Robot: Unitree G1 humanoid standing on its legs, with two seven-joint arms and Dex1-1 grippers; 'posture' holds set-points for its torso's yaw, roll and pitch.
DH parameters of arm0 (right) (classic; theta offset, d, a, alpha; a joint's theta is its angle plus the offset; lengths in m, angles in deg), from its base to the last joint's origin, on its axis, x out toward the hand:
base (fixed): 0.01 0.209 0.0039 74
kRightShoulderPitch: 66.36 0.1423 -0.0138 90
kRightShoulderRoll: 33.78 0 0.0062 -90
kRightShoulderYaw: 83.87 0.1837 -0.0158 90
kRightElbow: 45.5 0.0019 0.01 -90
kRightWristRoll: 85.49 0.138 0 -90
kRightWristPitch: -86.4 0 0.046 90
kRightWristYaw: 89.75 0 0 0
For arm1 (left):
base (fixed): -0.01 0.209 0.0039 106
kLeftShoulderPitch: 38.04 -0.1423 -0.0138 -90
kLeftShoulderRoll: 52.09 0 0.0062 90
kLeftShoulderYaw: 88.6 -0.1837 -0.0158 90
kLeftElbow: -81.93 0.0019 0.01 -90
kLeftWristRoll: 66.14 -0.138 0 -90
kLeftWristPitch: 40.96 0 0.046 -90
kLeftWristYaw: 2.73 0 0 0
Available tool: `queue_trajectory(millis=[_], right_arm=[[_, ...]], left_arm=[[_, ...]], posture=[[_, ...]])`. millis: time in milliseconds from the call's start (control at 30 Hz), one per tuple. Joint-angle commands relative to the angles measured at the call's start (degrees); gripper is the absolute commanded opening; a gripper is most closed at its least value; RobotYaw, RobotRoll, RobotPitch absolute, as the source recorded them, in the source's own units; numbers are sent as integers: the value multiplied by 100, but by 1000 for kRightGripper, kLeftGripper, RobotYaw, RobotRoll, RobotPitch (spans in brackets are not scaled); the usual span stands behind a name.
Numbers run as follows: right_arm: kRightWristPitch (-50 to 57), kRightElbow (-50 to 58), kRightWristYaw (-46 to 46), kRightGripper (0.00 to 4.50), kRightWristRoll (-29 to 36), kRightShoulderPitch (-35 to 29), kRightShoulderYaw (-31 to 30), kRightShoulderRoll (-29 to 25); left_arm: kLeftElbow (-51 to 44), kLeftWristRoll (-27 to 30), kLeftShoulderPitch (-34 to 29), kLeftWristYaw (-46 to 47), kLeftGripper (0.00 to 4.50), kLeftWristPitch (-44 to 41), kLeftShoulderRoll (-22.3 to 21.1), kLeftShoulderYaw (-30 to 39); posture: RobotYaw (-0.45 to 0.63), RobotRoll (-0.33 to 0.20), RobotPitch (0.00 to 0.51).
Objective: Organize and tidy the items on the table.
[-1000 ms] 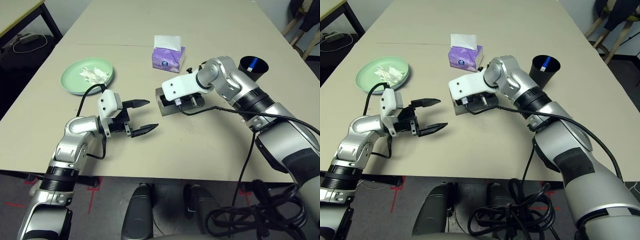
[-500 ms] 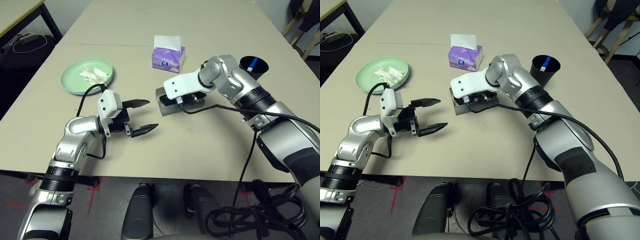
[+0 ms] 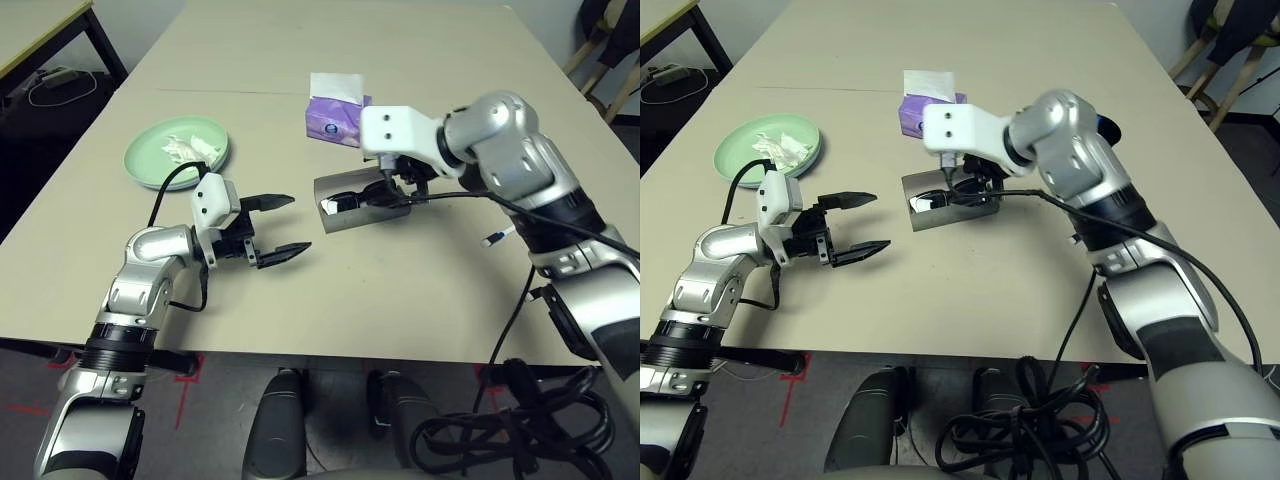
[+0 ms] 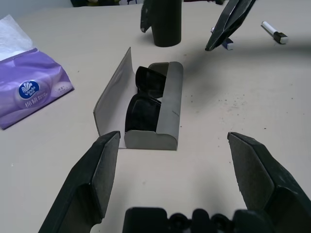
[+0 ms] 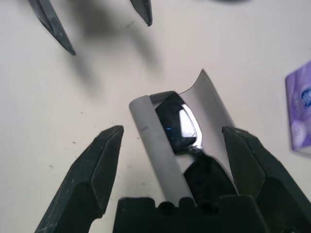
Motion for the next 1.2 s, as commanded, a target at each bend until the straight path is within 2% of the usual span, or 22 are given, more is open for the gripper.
queue_trajectory(millis=[33, 167, 333, 467, 800, 1067, 1167, 1200], right_arm=[[-193, 111, -526, 4492, 715, -732, 597, 212], [-914, -15, -907, 4492, 1271, -1401, 970, 530], [-1845, -329, -1192, 4492, 1685, -1855, 1212, 718], [-2553, -488, -1161, 4492, 1914, -2191, 1385, 597], [-3690, -1186, -714, 4492, 2209, -2652, 1647, -198], [-3658, -1166, -1094, 4492, 2441, -2737, 1654, -116], [-3564, -1060, -1179, 4500, 2514, -2766, 1617, -112], [-3540, -1019, -1204, 4500, 2527, -2771, 1606, -115]], left_arm=[[200, -49, 13, -39, 4500, 119, 16, 62], [314, -47, 17, 16, 4500, 230, 40, 151], [509, 18, 59, 61, 4500, 257, 111, 234], [793, -19, 145, 19, 4500, 414, 166, 286], [1869, -38, 618, -327, 4500, 933, 294, 314], [2144, -51, 769, -330, 4500, 982, 451, 309], [2159, 82, 822, -361, 3876, 768, 490, 383], [2162, 95, 835, -368, 3510, 713, 489, 392]], posture=[[64, 0, 116], [75, 0, 121], [82, 0, 123], [71, 0, 125], [51, 0, 125], [47, 0, 117], [46, 0, 115], [46, 0, 115]])
